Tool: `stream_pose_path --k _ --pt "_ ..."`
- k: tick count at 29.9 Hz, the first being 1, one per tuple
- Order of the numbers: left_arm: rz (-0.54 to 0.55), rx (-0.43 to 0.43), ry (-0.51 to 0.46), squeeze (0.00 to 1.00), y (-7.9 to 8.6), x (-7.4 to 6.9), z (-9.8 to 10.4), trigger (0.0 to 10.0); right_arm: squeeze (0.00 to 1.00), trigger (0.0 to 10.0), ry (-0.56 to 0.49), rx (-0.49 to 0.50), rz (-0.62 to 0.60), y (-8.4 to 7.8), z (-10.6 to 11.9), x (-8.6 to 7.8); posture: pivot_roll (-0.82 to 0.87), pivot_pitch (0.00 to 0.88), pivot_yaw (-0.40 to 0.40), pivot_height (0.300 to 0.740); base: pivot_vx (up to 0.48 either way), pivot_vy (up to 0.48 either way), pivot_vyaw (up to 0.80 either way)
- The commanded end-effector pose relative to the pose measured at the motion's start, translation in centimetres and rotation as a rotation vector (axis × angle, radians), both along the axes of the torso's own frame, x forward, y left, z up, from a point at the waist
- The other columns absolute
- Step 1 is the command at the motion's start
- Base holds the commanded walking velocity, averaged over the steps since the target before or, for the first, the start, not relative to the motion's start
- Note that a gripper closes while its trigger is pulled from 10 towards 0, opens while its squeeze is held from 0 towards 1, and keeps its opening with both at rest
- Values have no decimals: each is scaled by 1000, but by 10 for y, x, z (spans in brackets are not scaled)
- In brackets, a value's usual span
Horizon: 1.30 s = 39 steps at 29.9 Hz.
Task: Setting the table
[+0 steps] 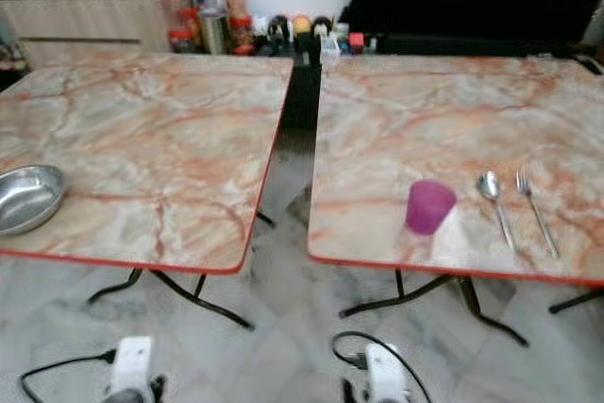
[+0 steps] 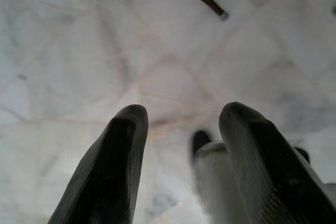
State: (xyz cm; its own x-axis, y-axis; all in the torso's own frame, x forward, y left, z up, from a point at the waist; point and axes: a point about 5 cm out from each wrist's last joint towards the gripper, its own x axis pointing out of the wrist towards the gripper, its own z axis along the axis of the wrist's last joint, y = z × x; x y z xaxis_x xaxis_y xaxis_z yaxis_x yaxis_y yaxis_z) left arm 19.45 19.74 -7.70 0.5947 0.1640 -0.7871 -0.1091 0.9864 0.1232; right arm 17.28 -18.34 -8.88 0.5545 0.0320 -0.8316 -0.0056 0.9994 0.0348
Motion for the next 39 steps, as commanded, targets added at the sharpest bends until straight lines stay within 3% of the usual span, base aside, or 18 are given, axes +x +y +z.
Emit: stream_pose_path --k 1,8,32,34,39 --pt "10 28 7 0 13 -2 1 10000 0 10000 -18 38 5 14 2 7 28 0 -1 740 0 -428 0" --pt "-7 37 7 0 12 -2 1 10000 0 10000 -10 39 13 15 1 6 30 0 1 740 0 -437 -604" --pt "-9 37 16 0 10 -4 0 10000 0 10000 -25 29 59 16 2 6 29 0 -1 740 10 -461 0" --pt "-7 38 15 0 10 -4 0 10000 0 10000 -28 1 93 15 3 7 30 0 -1 740 247 -409 800" --pt "2 38 14 0 11 -4 0 10000 0 10000 -18 34 42 16 1 6 32 0 -1 740 251 -407 433"
